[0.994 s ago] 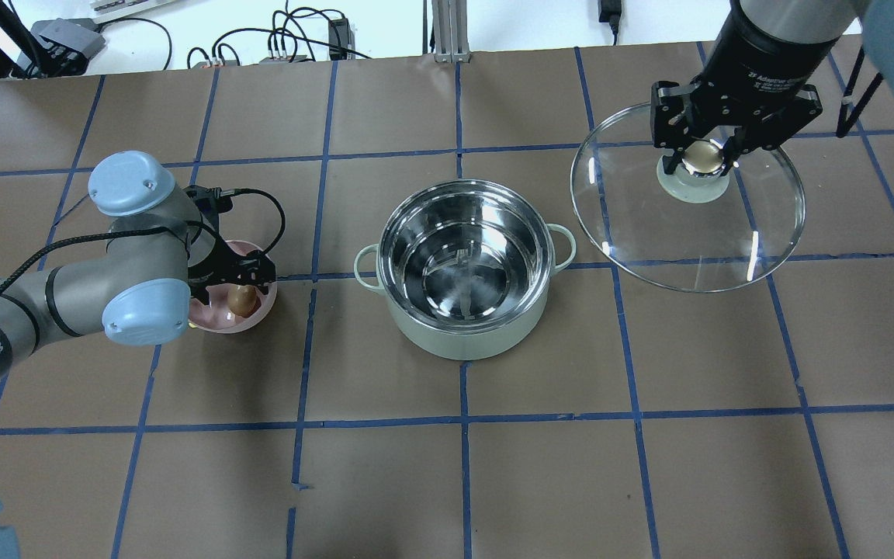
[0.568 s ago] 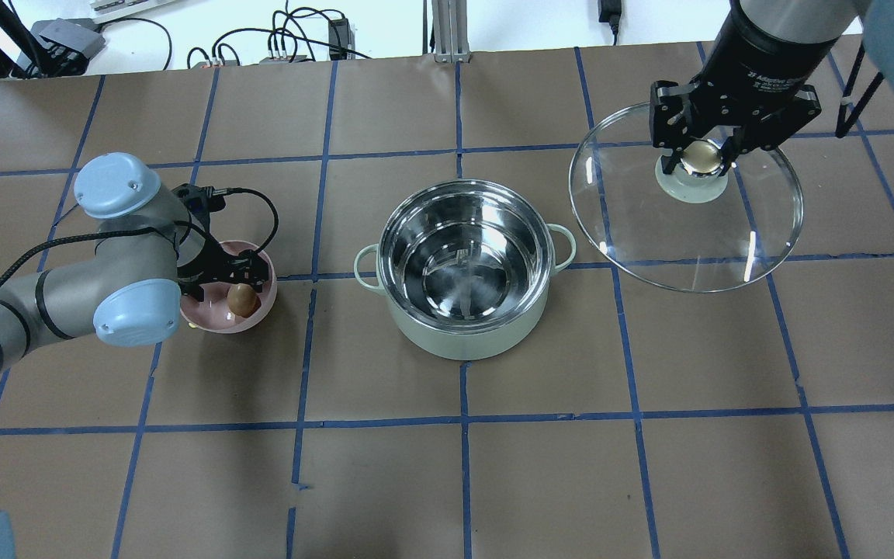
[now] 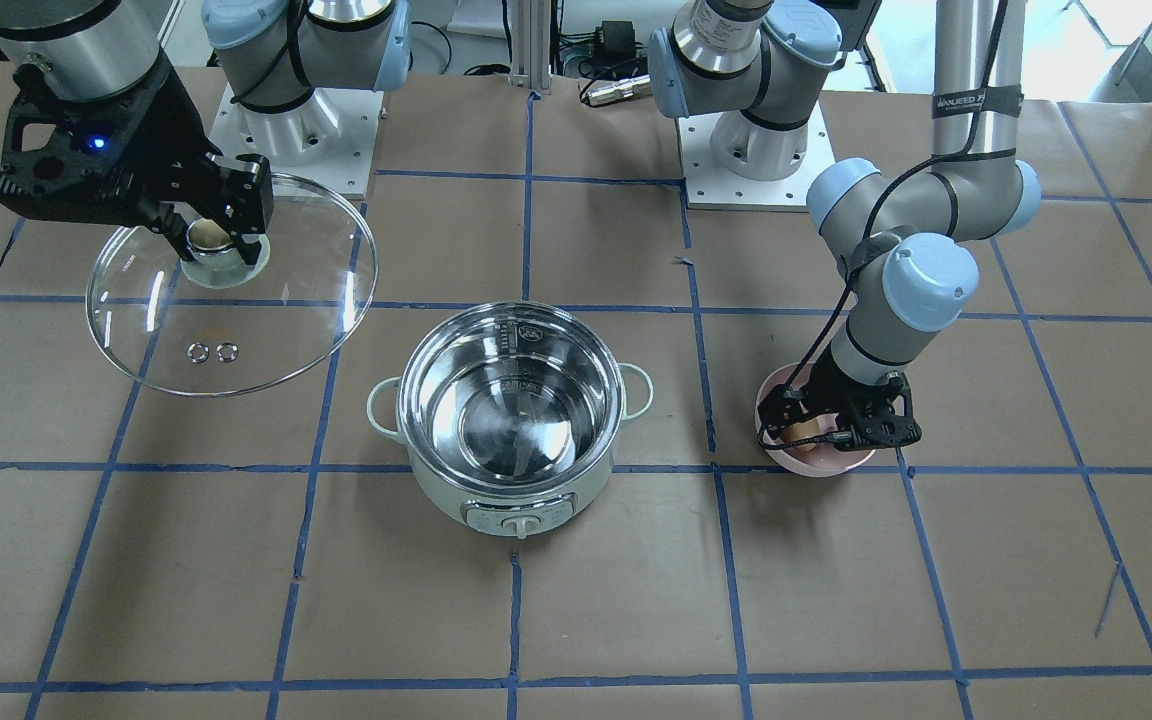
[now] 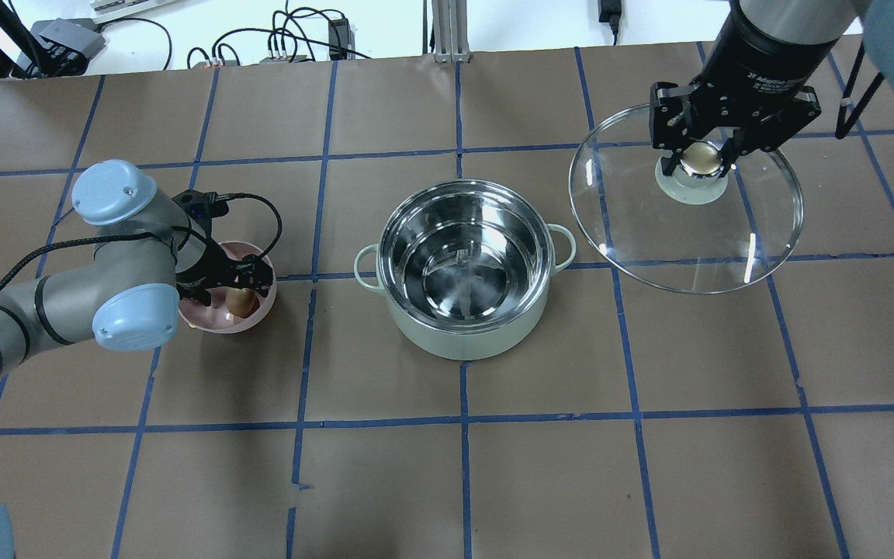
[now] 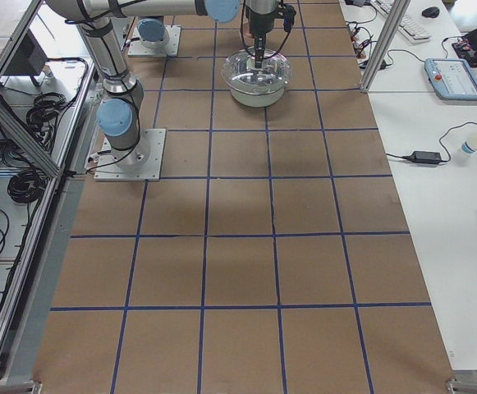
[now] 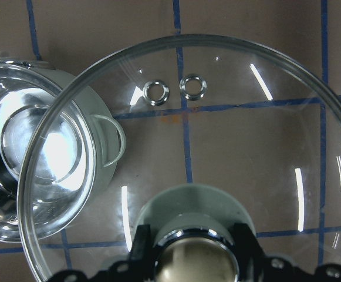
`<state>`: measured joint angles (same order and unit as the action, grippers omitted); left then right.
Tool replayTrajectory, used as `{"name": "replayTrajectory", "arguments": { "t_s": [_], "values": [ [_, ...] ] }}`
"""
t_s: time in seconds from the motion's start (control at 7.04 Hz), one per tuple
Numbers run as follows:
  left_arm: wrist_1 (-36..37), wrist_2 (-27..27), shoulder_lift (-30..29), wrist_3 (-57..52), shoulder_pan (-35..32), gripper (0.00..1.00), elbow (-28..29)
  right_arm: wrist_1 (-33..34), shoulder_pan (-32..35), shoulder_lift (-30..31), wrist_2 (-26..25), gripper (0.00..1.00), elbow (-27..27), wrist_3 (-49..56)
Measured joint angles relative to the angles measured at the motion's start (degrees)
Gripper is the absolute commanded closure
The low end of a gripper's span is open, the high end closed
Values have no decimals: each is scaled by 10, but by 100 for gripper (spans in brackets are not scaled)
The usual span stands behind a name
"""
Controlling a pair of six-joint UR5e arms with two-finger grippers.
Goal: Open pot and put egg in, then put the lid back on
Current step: 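Lower the left gripper into the pink bowl and close on the egg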
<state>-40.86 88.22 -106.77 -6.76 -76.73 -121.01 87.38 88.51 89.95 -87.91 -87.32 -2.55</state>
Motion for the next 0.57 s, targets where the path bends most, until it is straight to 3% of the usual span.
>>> {"name": "replayTrajectory", "arguments": {
  "t_s": [0.28,0.43,0.57],
  "values": [
    [0,1,-3,-1,0,12,-1,-3,0,0,-1,100,0,0],
    [0,1,-3,-1,0,24,-1,-3,0,0,-1,100,0,0],
    [0,0,-4,-1,0,46,-1,-4,0,0,-1,100,0,0]
  ]
}}
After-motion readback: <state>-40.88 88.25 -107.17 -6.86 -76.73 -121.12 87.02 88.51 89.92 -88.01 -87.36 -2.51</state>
